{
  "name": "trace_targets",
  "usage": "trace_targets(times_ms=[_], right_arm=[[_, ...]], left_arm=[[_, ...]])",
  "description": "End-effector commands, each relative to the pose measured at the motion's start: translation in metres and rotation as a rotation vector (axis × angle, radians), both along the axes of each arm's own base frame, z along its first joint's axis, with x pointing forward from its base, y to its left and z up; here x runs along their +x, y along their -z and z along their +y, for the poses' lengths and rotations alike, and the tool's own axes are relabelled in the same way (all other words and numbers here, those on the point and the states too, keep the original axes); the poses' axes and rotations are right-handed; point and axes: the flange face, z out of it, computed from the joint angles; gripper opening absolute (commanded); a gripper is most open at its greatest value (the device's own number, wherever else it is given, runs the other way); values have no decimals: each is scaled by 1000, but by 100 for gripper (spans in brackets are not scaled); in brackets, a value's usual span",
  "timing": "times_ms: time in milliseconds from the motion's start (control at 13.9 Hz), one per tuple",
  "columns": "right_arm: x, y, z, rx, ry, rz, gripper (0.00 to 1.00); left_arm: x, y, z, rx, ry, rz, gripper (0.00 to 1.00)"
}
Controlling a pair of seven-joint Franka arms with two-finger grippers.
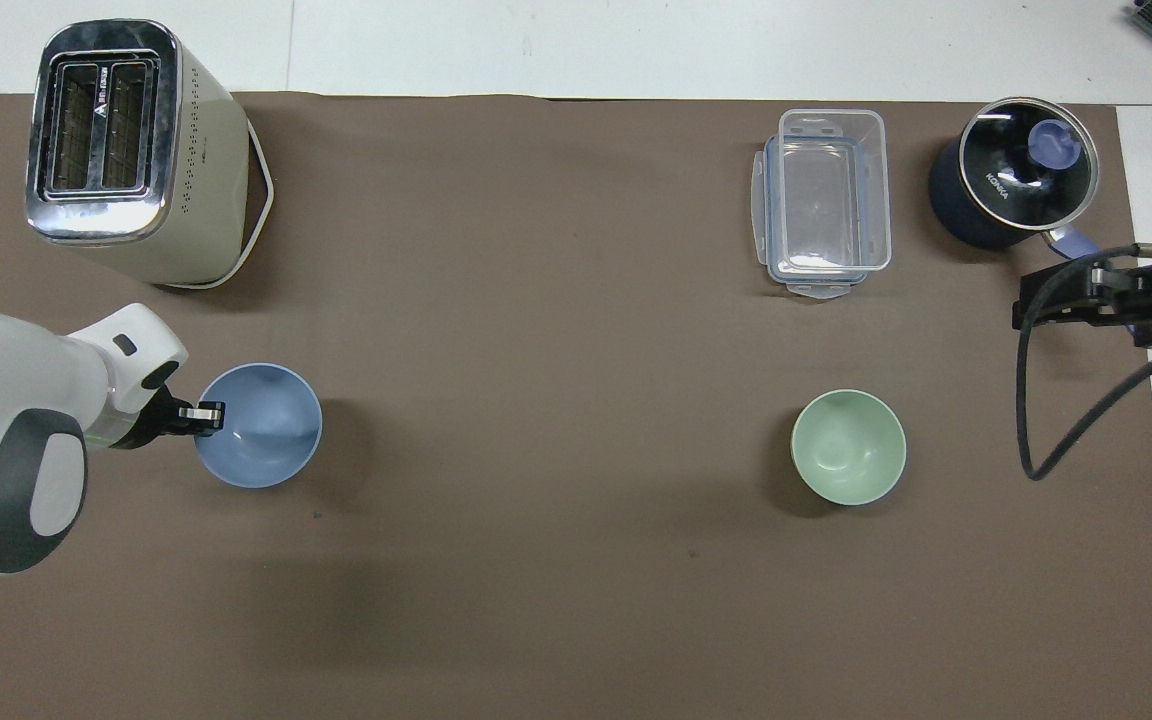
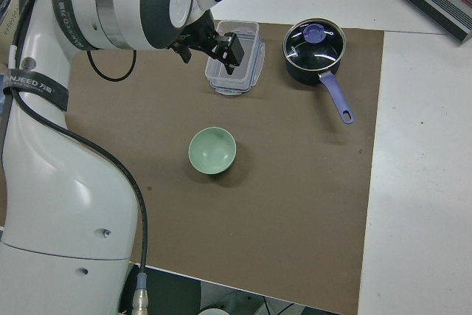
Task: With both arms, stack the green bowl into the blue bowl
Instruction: 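Slide the blue bowl toward the table center and open the left gripper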
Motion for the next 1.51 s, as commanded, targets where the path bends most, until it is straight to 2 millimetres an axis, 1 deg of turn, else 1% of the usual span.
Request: trace_targets(times_ms=[0,72,216,359,431,503,575,719,790,862,934,1006,1078,1150,1293,1365,1437], right_arm=[[-8,2,-3,-6,12,12,100],[-8,1,-2,-6,10,11,100],[-8,1,-2,-6,10,11,100],[-8,1,-2,-6,10,11,100],[-8,1,-2,-6,10,9,100],[-8,1,-2,-6,10,9,100],[-8,1,-3,-6,12,8,100],[-8,1,-2,-6,10,8,100],[-8,1,-3,-6,12,8,100],[-8,1,-2,-6,10,9,100],[-8,1,-3,-6,12,9,100],[-8,1,-3,-6,12,9,100],[-8,2,-4,-6,12,9,100],[-8,4,-4,-6,12,8,100],[-10,5,-3,-9,10,-14,100],[-11,7,-3,-10,11,-20,100],[-12,8,-2,-11,11,-35,100]], left_arm=[[-11,-2,-53,-21,-35,-1,0],[-15,-3,-68,-25,-51,-6,0],[-25,3,-108,-36,-72,-17,0],[-41,22,-150,-42,-79,-27,0],[-48,40,-171,-41,-96,-26,0],[-52,50,-185,-44,-123,-34,0],[-57,62,-197,-41,-125,-28,0],[-73,79,-212,-34,-95,-17,0],[-81,93,-218,-31,-79,-15,0],[-83,103,-219,-34,-76,-22,0],[-84,107,-218,-35,-75,-26,0],[-84,107,-218,-37,-58,-29,12],[-83,107,-217,-37,-58,-29,58],[-82,105,-218,-35,-56,-25,100],[-74,102,-215,-38,-68,-29,100],[-68,94,-211,-39,-82,-29,100],[-56,84,-201,-34,-105,-19,100]])
